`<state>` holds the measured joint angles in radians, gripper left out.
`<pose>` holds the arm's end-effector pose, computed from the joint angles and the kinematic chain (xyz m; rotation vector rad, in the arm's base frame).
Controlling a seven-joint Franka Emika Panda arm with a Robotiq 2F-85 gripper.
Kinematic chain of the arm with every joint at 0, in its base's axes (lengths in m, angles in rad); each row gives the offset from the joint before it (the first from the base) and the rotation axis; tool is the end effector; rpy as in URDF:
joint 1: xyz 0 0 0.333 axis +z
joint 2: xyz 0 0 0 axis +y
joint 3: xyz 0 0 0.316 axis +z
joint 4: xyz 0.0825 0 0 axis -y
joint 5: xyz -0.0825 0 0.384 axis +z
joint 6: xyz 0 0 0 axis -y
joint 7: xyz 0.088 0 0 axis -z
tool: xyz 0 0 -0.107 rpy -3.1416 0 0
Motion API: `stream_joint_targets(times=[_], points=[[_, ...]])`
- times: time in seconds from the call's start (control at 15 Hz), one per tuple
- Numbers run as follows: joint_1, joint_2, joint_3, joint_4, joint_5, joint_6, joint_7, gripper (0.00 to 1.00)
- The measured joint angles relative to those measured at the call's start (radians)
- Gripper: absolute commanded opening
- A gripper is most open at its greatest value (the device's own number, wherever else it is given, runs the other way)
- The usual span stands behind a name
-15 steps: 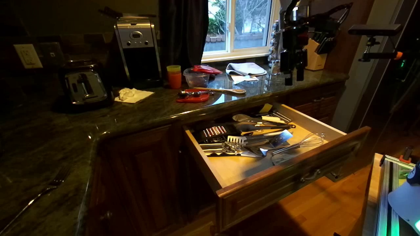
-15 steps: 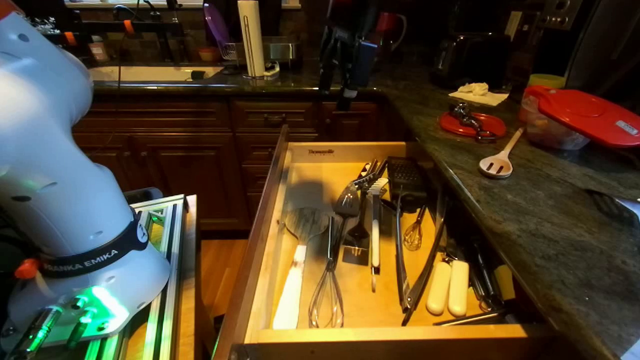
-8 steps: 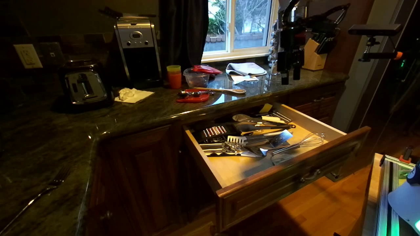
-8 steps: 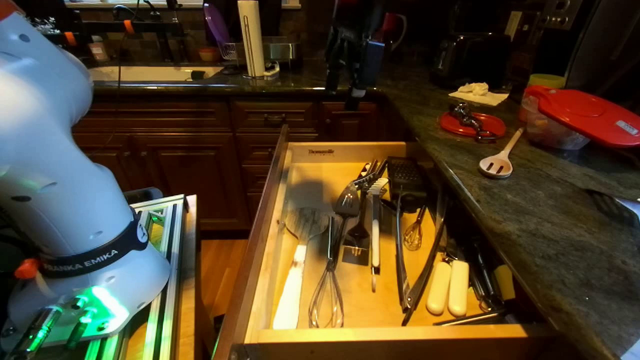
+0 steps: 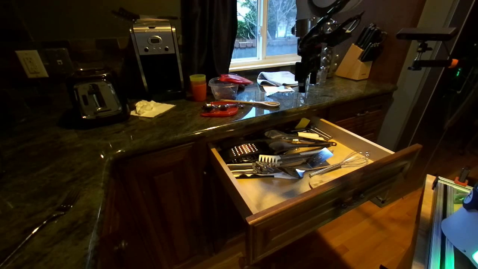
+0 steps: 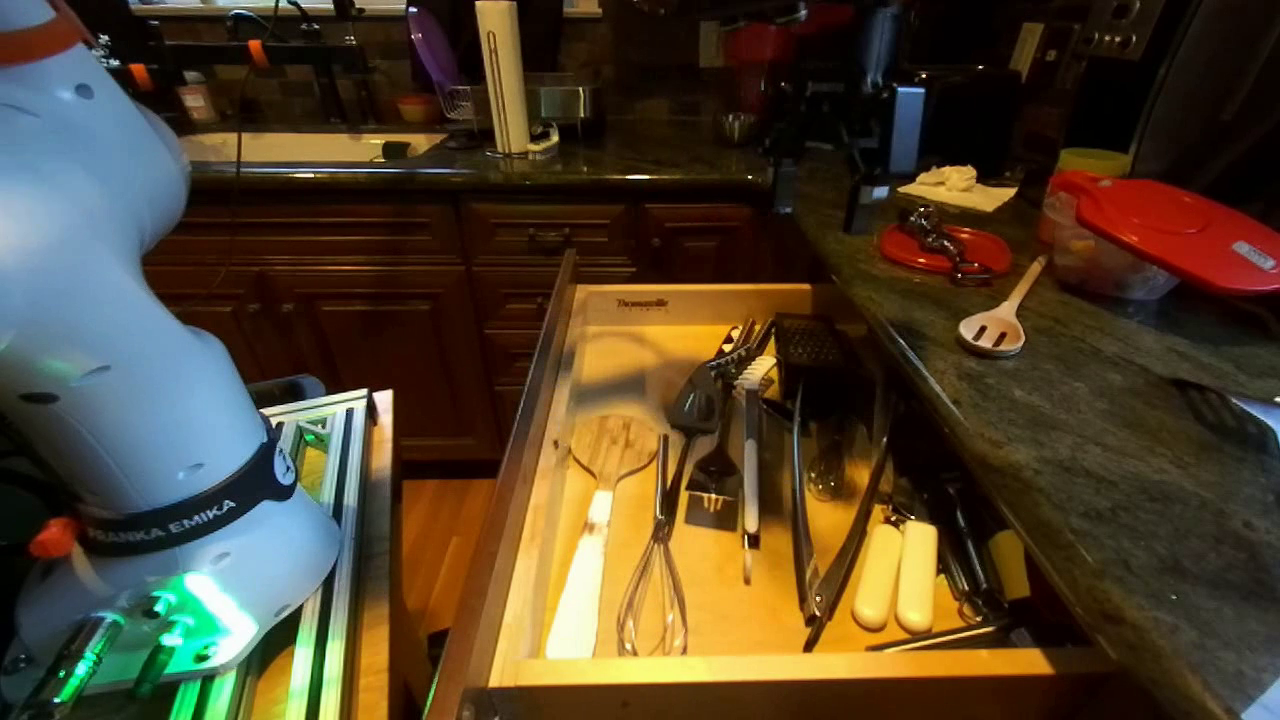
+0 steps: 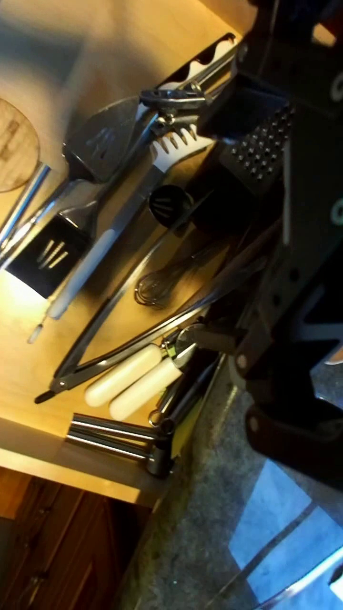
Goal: Put the slotted spoon in the open drawer.
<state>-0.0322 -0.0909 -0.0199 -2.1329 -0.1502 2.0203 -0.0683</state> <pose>0.5179 -0.0359 0.4460 3.0075 0.1251 -0.0445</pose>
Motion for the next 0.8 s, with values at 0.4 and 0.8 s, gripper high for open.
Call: stream_joint_targets(times=[0.4,0.8], points=[[-0.002,0.208,-0.006,0.220,0.003,0.035,-0.071,1.00],[-0.005,0.367,-0.003,0.410,0.009,0.034,-0.218,1.00]])
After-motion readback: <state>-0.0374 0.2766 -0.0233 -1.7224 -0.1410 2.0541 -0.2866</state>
